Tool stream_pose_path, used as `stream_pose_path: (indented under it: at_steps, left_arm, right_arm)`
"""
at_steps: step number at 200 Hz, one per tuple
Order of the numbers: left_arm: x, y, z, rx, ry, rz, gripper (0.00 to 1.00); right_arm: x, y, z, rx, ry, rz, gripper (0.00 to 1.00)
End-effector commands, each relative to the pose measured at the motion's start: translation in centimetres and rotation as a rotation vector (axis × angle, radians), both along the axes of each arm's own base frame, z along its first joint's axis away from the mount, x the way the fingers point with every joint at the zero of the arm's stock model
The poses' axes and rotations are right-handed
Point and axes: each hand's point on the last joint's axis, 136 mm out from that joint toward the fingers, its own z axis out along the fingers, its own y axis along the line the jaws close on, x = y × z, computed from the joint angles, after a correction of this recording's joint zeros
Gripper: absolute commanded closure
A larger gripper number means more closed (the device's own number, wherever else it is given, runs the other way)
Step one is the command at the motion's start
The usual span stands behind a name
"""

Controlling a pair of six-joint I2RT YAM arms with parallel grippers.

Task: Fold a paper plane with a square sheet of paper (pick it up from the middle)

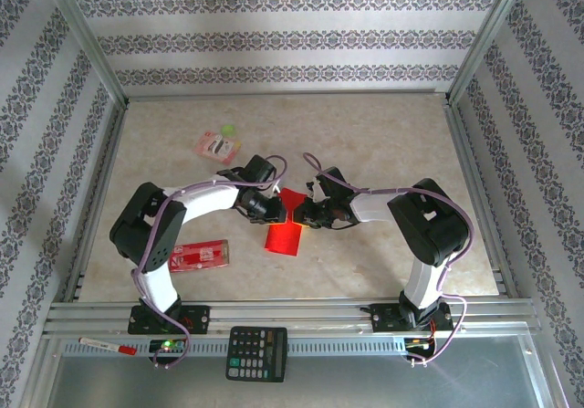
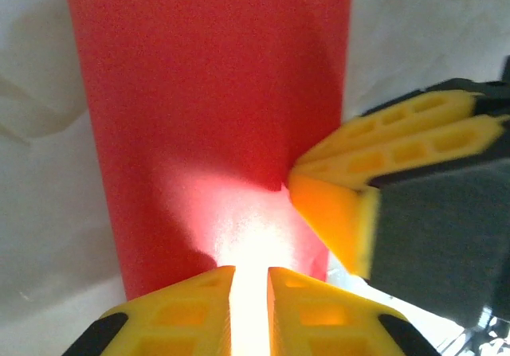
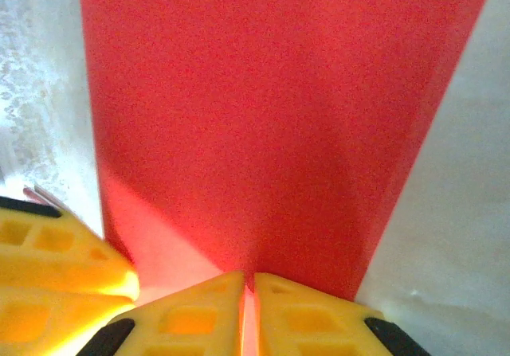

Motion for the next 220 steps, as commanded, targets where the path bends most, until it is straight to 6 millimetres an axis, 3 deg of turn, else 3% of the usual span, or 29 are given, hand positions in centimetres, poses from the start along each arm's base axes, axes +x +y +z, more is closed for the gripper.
stream_pose_path:
  at_steps: [1,44,75,130,169,197,220]
  left_arm:
    - [1.3,0.6,-0.4,-0.001,-0.024,0.028,0.83]
    - [0.8,2.2,-2.8,0.028,0.018,0.054,0.83]
    - [0.6,2.8,-3.4,0.040,0.027,0.061,0.83]
    - [0.6,1.1,-0.4,-0.075,-0.006,0.055,0.79]
    - [0.6,1.0,1.1,-0.097,-0.037,0.045,0.74]
    - [1.3,2.1,2.6,-0.090,-0.093,0.063,0.69]
    - [1.8,4.2,2.1,-0.042,-0.108,0.117,0.63]
  right_arm:
    - [-2.8,-3.7,-6.6,-0.216,0.109,-0.026,0.85]
    - [-3.1,-4.2,-7.2,-0.238,0.120,-0.024,0.85]
    - [-3.2,-4.4,-7.4,-0.244,0.125,-0.023,0.85]
    - [-2.9,-4.2,-7.1,-0.237,0.119,-0.021,0.85]
    - [-2.3,-3.5,-6.2,-0.204,0.104,-0.016,0.85]
    - [-1.8,-2.9,-5.3,-0.171,0.087,-0.009,0.85]
    - [-1.0,-1.9,-3.9,-0.116,0.054,0.005,0.83]
